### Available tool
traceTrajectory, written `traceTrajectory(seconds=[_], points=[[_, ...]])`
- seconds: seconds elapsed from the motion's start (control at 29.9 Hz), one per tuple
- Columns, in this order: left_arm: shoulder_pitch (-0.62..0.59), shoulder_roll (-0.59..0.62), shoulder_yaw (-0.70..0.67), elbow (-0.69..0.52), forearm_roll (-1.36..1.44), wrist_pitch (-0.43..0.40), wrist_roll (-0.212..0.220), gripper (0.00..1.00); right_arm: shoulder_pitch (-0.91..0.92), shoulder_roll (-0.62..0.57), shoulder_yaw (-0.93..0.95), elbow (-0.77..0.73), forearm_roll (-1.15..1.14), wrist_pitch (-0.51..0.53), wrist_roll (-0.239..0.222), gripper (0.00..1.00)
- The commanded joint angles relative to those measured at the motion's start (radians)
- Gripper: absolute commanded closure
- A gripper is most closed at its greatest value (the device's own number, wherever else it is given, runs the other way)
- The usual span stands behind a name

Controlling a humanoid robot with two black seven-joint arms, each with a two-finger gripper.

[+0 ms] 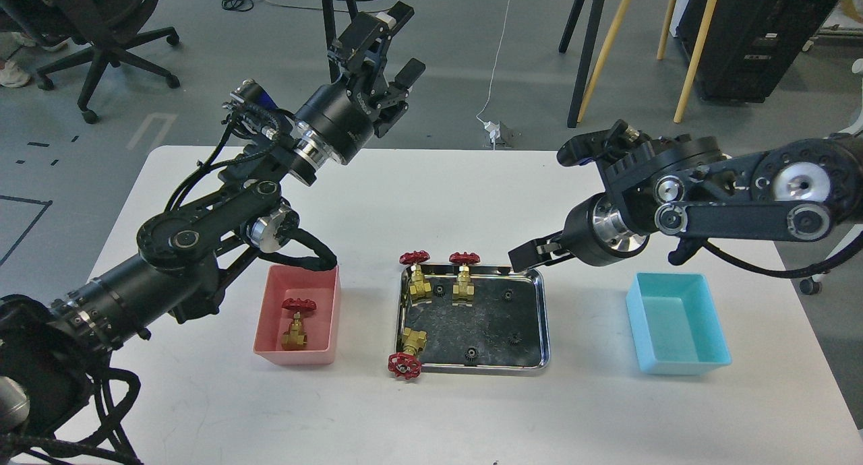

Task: Place valve in pink box and gear in blue box
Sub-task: 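Lower the right gripper onto the small black gear in the tray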

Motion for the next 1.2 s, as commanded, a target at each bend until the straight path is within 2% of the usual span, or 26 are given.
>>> traceTrajectory(seconds=[0.0,0.2,0.4,0.53,1.17], points=[[0.005,0.006,0.000,0.000,0.000,-0.002,0.000,0.05,0.010,0.087,-0.056,-0.002,-0.005,0.002,-0.005,0.01],[0.012,0.009,-0.006,0.000,0.000,-0.003,0.000,0.05,0.010,0.140,-0.092,-0.003,-0.056,0.002,-0.032,0.04],[0.025,0.003,-0.006,0.001,0.000,-0.002,0.000,0.05,-0.017,0.167,-0.125,-0.015,-0.077,0.000,-0.033,0.19],[0.025,0.000,-0.006,0.001,0.000,-0.002,0.000,0.05,-0.036,0.180,-0.128,-0.017,-0.076,0.000,-0.033,0.35],[0.026,-0.009,-0.006,0.001,0.000,-0.002,0.000,0.04,-0.155,0.270,-0.102,-0.155,-0.058,-0.003,-0.032,0.37]])
